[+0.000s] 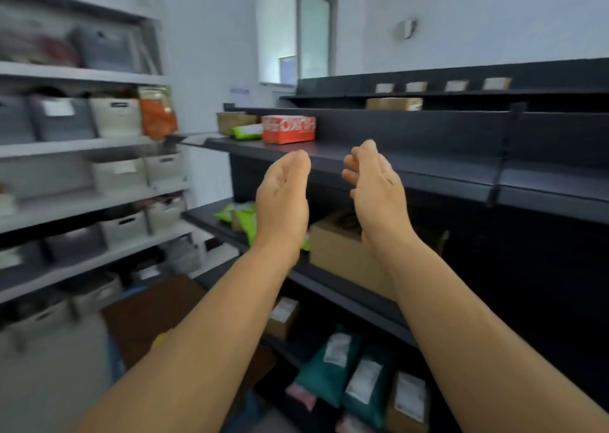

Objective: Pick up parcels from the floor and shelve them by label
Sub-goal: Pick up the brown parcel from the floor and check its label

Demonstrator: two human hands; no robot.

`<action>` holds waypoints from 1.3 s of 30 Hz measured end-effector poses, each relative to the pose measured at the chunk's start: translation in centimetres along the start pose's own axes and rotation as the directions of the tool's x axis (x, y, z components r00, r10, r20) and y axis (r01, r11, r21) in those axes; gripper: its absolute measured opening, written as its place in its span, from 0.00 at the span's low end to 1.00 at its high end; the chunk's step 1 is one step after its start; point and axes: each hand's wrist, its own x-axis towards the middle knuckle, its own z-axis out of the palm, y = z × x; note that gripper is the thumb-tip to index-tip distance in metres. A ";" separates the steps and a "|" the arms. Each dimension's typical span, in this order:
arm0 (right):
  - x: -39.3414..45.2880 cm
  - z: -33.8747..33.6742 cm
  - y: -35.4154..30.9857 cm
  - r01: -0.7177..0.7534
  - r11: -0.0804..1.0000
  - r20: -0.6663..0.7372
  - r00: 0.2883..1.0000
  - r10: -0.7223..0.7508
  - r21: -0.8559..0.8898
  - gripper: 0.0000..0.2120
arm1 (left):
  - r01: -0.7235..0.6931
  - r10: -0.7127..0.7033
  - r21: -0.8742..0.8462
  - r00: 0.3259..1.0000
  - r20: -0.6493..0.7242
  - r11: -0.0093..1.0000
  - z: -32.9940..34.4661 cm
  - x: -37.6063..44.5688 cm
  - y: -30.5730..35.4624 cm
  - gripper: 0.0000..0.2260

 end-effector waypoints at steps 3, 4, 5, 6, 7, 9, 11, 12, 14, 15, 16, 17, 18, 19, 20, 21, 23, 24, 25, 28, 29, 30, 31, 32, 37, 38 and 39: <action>-1.5 5.2 1.7 -0.070 0.997 0.138 0.988 0.066 0.020 0.13 | 0.055 -0.052 0.023 0.992 -0.114 0.998 -5.5 0.4 -1.1 0.17; -1.9 6.8 2.3 -0.084 0.996 0.172 0.982 0.078 0.026 0.13 | 0.067 -0.063 0.023 0.986 -0.156 0.997 -7.1 0.5 -1.5 0.12; -2.3 8.4 2.9 -0.099 0.994 0.205 0.975 0.089 0.040 0.13 | 0.073 -0.067 0.024 0.977 -0.201 0.997 -8.7 0.5 -1.9 0.08; -2.8 10.2 3.6 -0.126 0.990 0.248 0.963 0.109 0.056 0.13 | 0.075 -0.065 0.031 0.965 -0.252 0.997 -10.5 0.6 -2.5 0.07; -3.3 12.0 4.3 -0.160 0.985 0.292 0.947 0.132 0.071 0.14 | 0.080 -0.065 0.040 0.953 -0.295 0.996 -12.2 0.6 -3.0 0.07; -4.2 14.9 5.6 -0.214 0.972 0.364 0.916 0.167 0.092 0.14 | 0.098 -0.072 0.052 0.928 -0.365 0.994 -14.9 0.5 -4.0 0.07; -5.1 18.2 7.3 -0.264 0.960 0.443 0.874 0.197 0.094 0.15 | 0.127 -0.080 0.075 0.889 -0.451 0.989 -18.0 0.6 -5.4 0.05; -5.4 19.4 8.2 -0.279 0.956 0.474 0.856 0.205 0.092 0.15 | 0.142 -0.080 0.092 0.869 -0.488 0.986 -19.1 0.6 -6.0 0.05; -6.2 22.4 10.0 -0.336 0.938 0.549 0.802 0.236 0.088 0.15 | 0.175 -0.078 0.113 0.812 -0.578 0.978 -21.9 0.6 -7.3 0.05; -6.5 23.3 10.8 -0.348 0.934 0.570 0.785 0.242 0.083 0.16 | 0.187 -0.087 0.104 0.791 -0.606 0.977 -22.8 0.7 -7.8 0.05; -6.9 24.7 11.7 -0.363 0.929 0.601 0.760 0.247 0.076 0.16 | 0.207 -0.098 0.098 0.763 -0.639 0.973 -23.9 0.8 -8.3 0.06; -7.2 25.9 12.5 -0.382 0.922 0.635 0.729 0.256 0.067 0.16 | 0.226 -0.108 0.093 0.735 -0.669 0.970 -24.9 0.9 -8.9 0.07; -7.5 27.0 13.4 -0.400 0.915 0.662 0.701 0.265 0.057 0.16 | 0.239 -0.114 0.088 0.714 -0.691 0.967 -25.7 0.9 -9.5 0.08; -7.8 28.1 14.2 -0.423 0.905 0.688 0.671 0.276 0.049 0.17 | 0.255 -0.120 0.084 0.690 -0.714 0.963 -26.5 0.8 -10.1 0.10; -8.2 29.2 15.2 -0.444 0.895 0.713 0.639 0.290 0.034 0.18 | 0.280 -0.125 0.088 0.661 -0.740 0.956 -27.3 0.7 -10.7 0.11; -8.6 30.1 16.0 -0.461 0.887 0.732 0.610 0.302 0.019 0.19 | 0.307 -0.130 0.094 0.633 -0.763 0.947 -28.1 0.4 -11.3 0.11; -9.7 31.8 17.5 -0.495 0.869 0.761 0.561 0.324 -0.005 0.20 | 0.351 -0.142 0.084 0.571 -0.809 0.933 -29.7 -0.6 -12.4 0.10; -10.5 32.7 18.1 -0.512 0.858 0.779 0.528 0.338 -0.026 0.21 | 0.368 -0.151 0.066 0.530 -0.835 0.927 -30.7 -1.3 -13.0 0.09; -11.4 33.5 18.7 -0.527 0.848 0.798 0.488 0.352 -0.052 0.22 | 0.382 -0.158 0.045 0.483 -0.861 0.923 -31.7 -2.0 -13.6 0.08; -14.4 35.7 20.1 -0.540 0.833 0.841 0.388 0.376 -0.124 0.21 | 0.428 -0.183 -0.011 0.363 -0.914 0.904 -34.6 -4.6 -14.7 0.08; -15.5 36.5 20.5 -0.532 0.834 0.852 0.360 0.380 -0.147 0.20 | 0.437 -0.193 -0.034 0.325 -0.926 0.899 -35.6 -5.5 -15.1 0.08; -16.6 37.1 20.8 -0.521 0.836 0.861 0.333 0.385 -0.172 0.20 | 0.441 -0.202 -0.056 0.292 -0.935 0.896 -36.7 -6.4 -15.3 0.08; -17.7 37.8 21.3 -0.508 0.838 0.868 0.304 0.391 -0.199 0.20 | 0.445 -0.214 -0.081 0.258 -0.942 0.892 -37.8 -7.3 -15.6 0.08; -18.9 38.7 21.6 -0.494 0.838 0.874 0.273 0.401 -0.230 0.21 | 0.448 -0.225 -0.105 0.223 -0.949 0.888 -39.0 -8.3 -15.9 0.08; -24.6 43.3 22.7 -0.454 0.827 0.882 0.160 0.443 -0.332 0.21 | 0.437 -0.296 -0.222 0.107 -0.949 0.871 -45.8 -12.0 -17.5 0.07; -25.9 44.4 22.9 -0.446 0.821 0.877 0.143 0.458 -0.356 0.22 | 0.444 -0.304 -0.237 0.084 -0.949 0.864 -47.5 -12.6 -17.8 0.08; -27.0 45.5 23.1 -0.440 0.813 0.870 0.126 0.477 -0.382 0.23 | 0.449 -0.309 -0.248 0.066 -0.949 0.858 -49.1 -13.3 -18.1 0.08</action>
